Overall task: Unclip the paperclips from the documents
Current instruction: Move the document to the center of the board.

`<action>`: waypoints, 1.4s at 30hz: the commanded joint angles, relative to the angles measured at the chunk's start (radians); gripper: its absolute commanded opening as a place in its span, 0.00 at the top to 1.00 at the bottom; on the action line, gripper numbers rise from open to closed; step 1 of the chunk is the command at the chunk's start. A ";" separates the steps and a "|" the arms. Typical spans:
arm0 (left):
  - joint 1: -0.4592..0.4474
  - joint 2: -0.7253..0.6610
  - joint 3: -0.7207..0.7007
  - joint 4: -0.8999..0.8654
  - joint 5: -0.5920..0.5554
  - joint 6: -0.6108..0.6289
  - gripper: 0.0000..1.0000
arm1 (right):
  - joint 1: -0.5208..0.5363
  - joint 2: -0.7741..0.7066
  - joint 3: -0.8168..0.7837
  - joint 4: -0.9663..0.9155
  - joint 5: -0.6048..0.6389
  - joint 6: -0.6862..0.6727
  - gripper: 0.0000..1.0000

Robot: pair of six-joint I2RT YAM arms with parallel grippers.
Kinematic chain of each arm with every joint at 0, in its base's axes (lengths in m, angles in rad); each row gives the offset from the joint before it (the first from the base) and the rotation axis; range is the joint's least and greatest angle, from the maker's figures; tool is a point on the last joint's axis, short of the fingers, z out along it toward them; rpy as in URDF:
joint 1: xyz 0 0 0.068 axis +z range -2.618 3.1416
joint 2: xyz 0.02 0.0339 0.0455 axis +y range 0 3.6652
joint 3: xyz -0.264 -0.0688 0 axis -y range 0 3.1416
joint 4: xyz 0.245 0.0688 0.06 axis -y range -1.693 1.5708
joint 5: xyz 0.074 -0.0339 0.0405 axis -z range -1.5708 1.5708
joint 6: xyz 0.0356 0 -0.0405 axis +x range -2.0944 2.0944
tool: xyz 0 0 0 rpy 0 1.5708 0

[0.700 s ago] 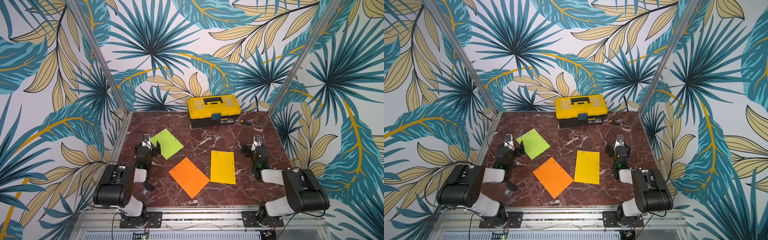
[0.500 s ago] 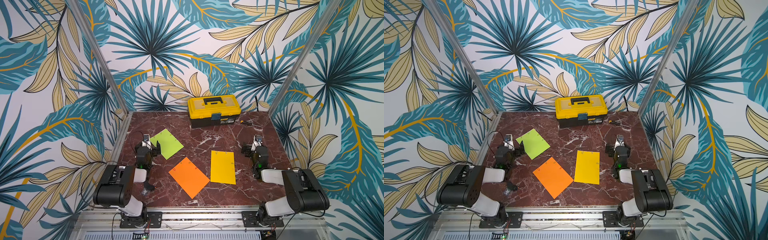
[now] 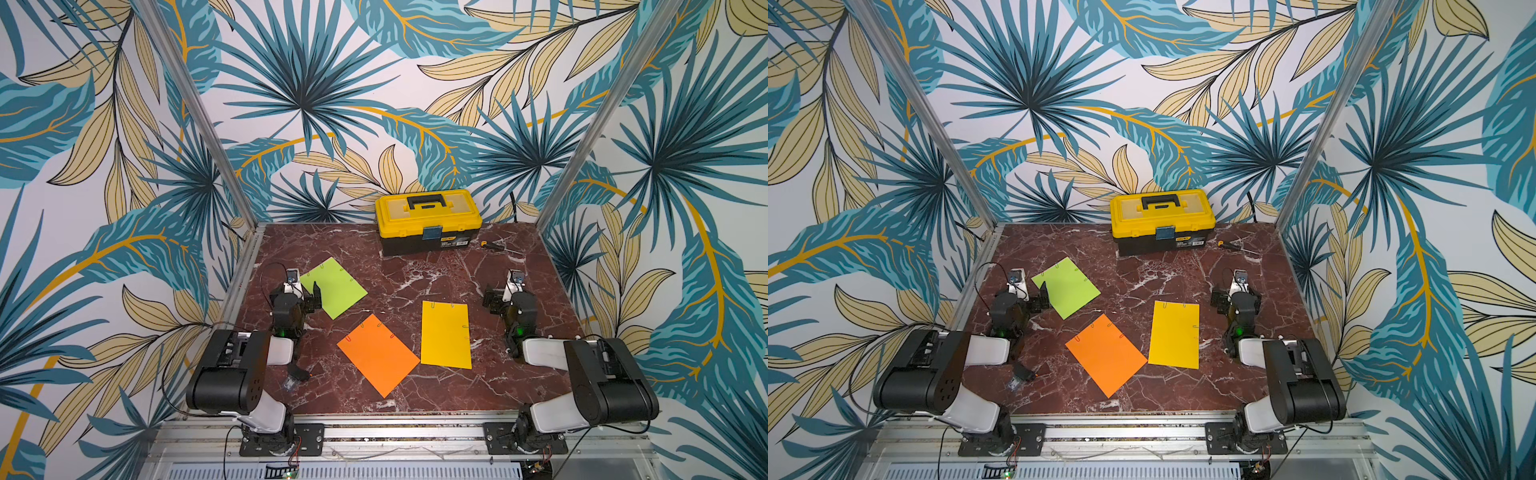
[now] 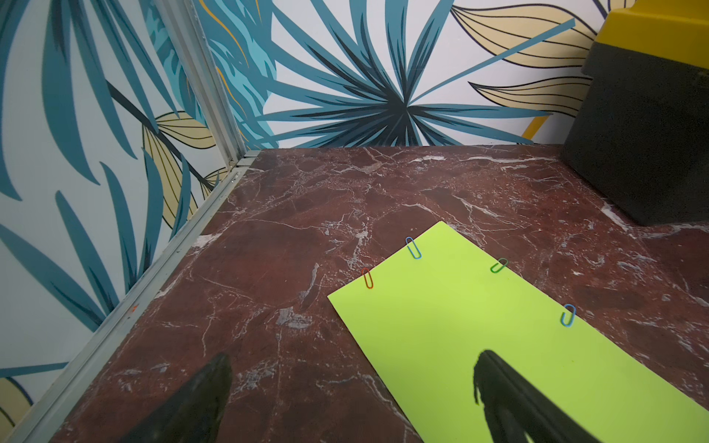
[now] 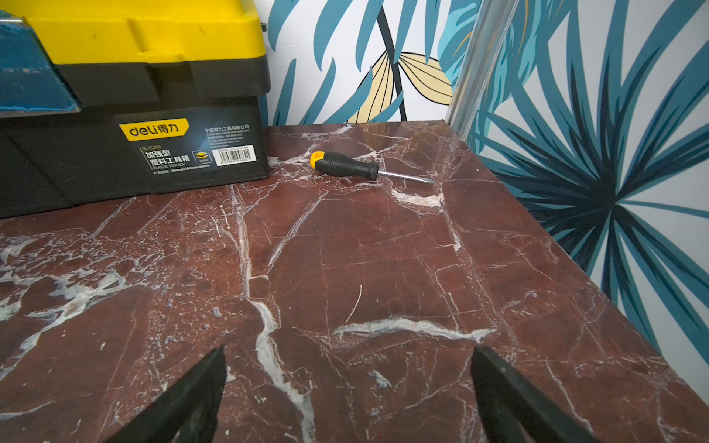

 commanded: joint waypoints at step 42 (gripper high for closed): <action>-0.508 0.064 0.817 -1.329 0.204 -0.398 0.00 | 0.031 -0.105 0.489 -1.354 -0.346 0.368 0.00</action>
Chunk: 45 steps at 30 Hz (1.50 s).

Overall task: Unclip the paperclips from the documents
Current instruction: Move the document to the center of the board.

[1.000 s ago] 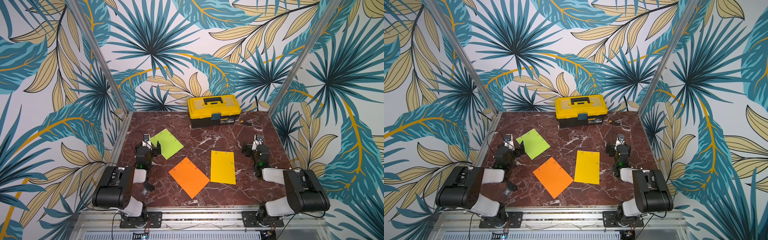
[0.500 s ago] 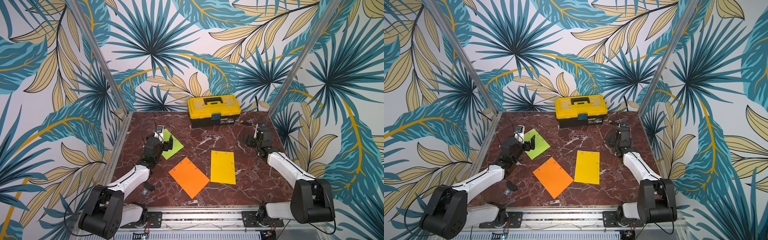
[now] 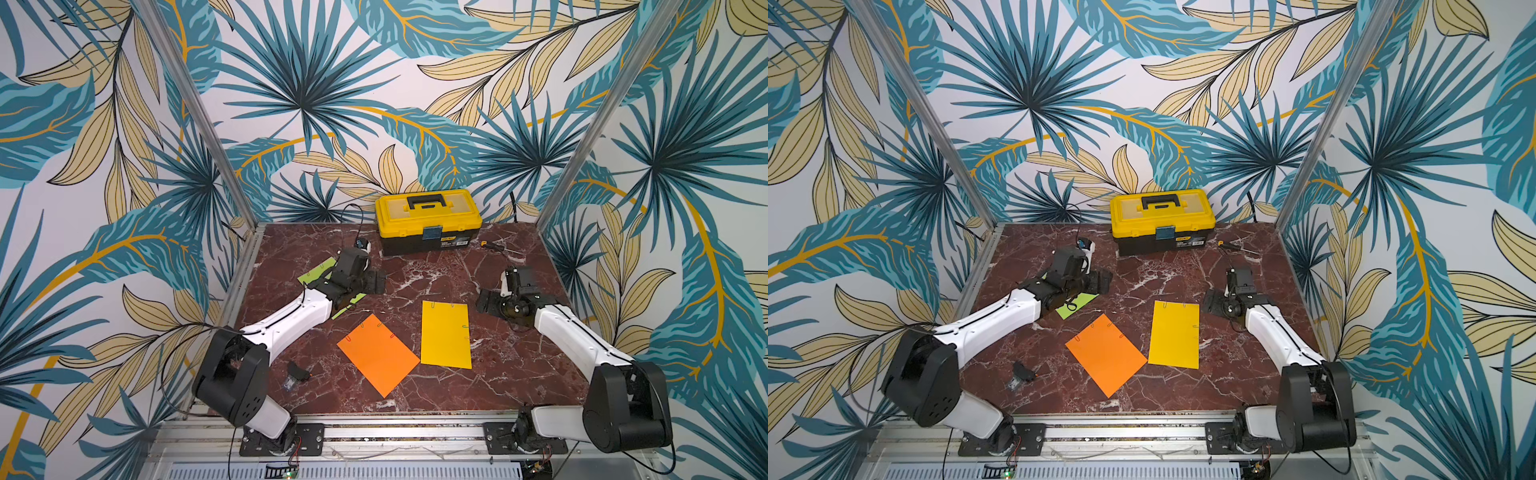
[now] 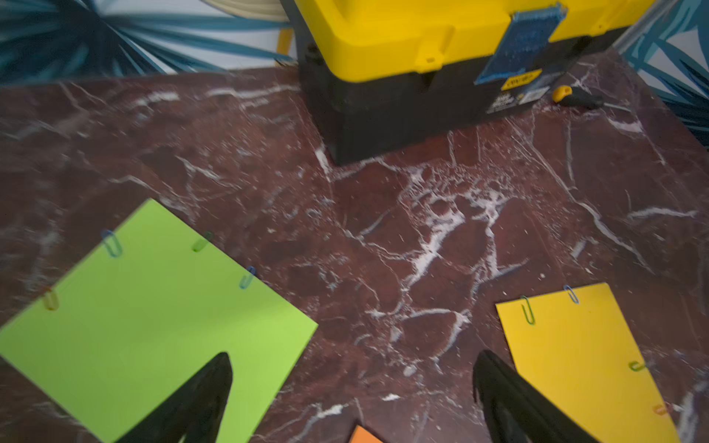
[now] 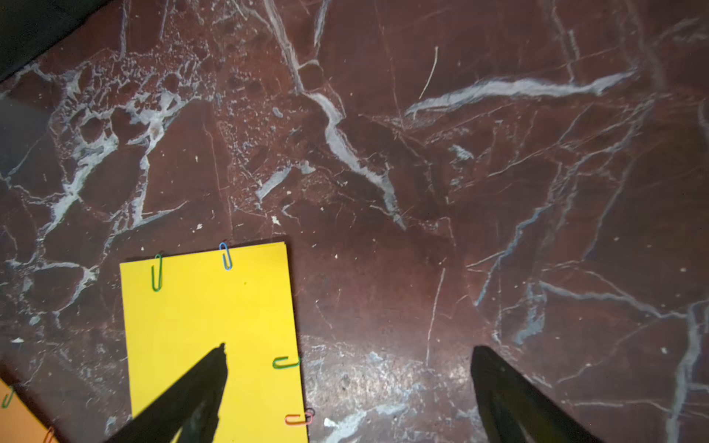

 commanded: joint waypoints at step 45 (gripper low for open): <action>-0.181 0.394 0.266 -0.346 0.439 -0.352 0.14 | 0.257 0.234 0.056 -0.060 -0.227 0.137 0.03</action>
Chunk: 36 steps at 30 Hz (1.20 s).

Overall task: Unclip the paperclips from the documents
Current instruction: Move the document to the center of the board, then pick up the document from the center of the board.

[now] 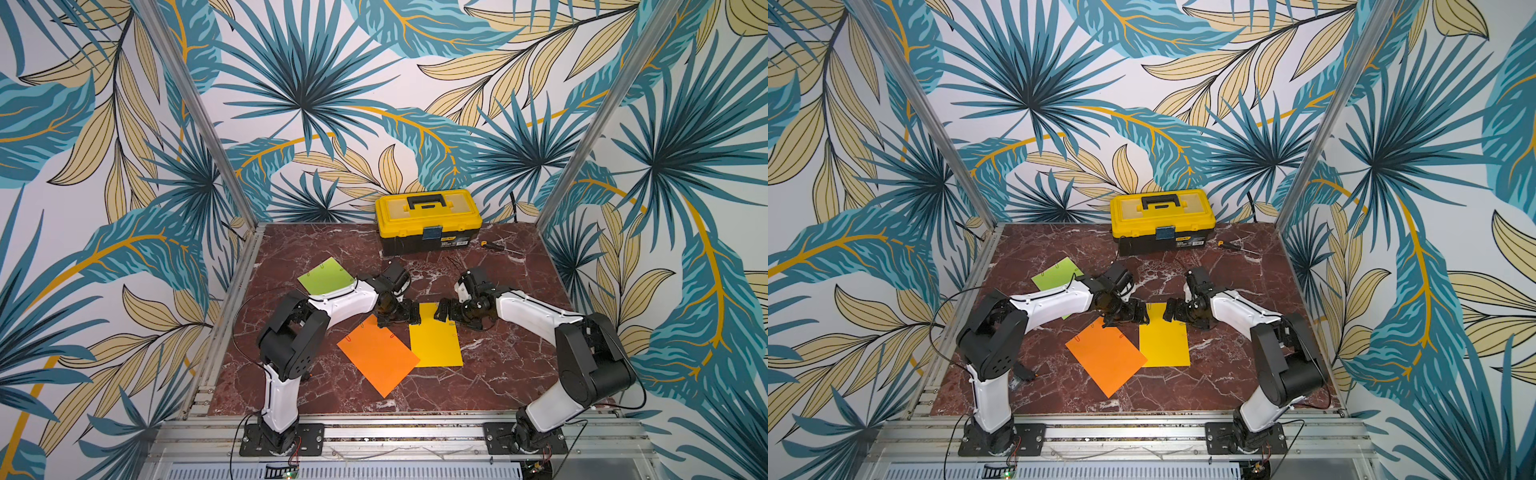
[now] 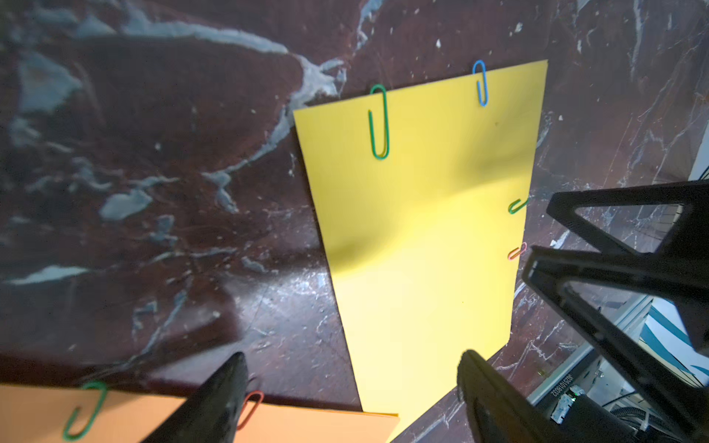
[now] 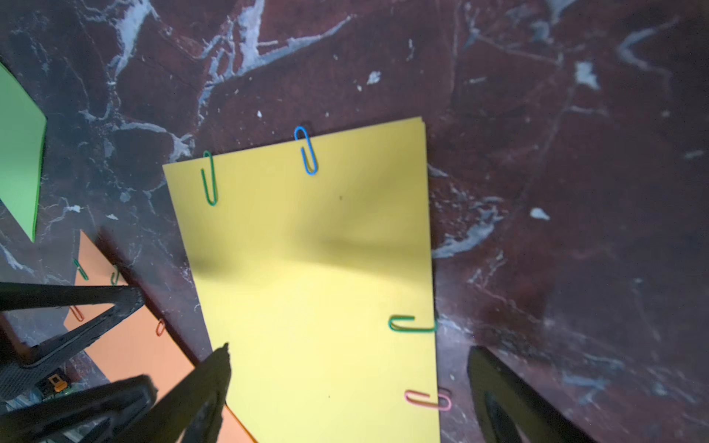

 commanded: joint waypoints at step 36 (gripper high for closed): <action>-0.004 0.128 0.161 -0.046 -0.088 -0.028 0.32 | -0.012 0.094 0.122 -0.061 -0.021 -0.063 0.14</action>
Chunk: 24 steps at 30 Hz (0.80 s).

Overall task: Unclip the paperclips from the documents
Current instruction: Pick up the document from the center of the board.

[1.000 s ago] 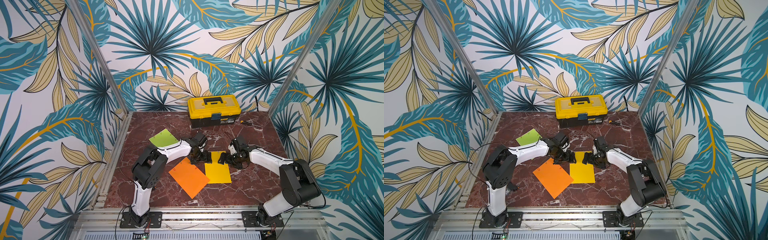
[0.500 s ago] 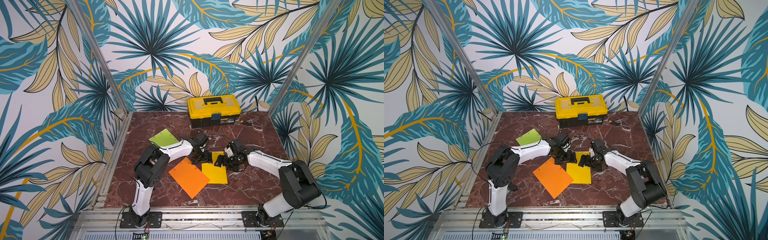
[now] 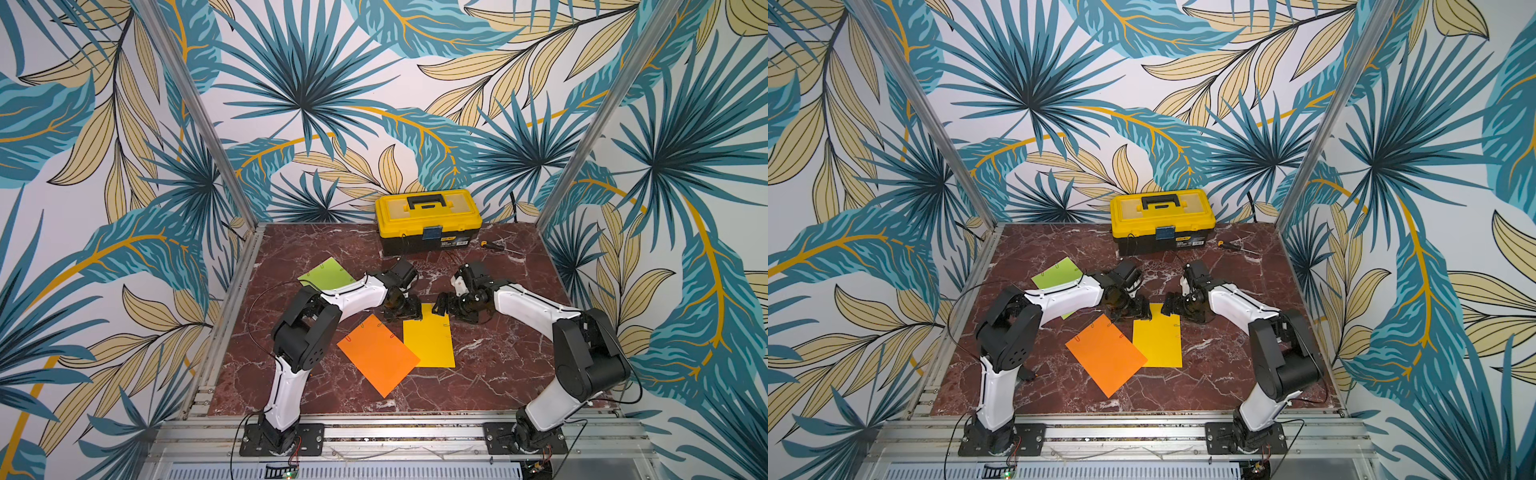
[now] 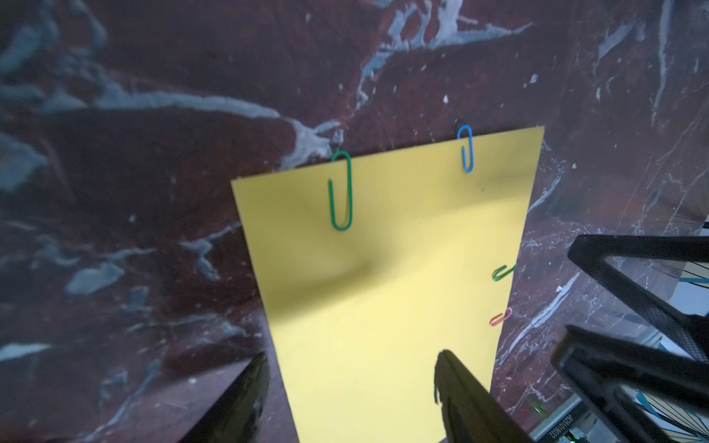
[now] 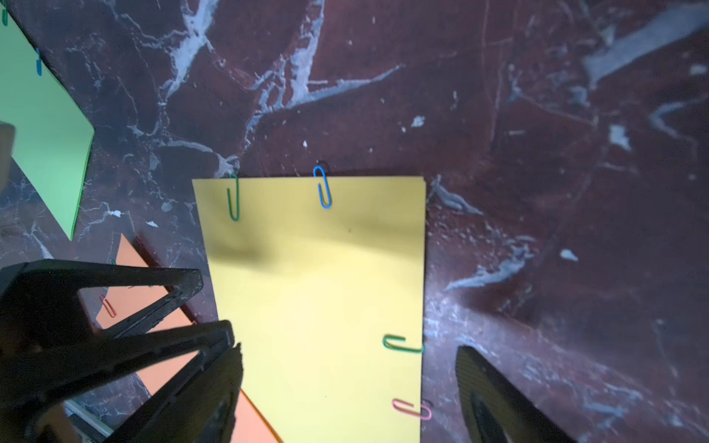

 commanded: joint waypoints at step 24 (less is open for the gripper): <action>-0.030 0.044 0.030 -0.003 -0.174 0.064 0.49 | -0.040 0.161 0.047 -0.050 -0.054 -0.125 0.24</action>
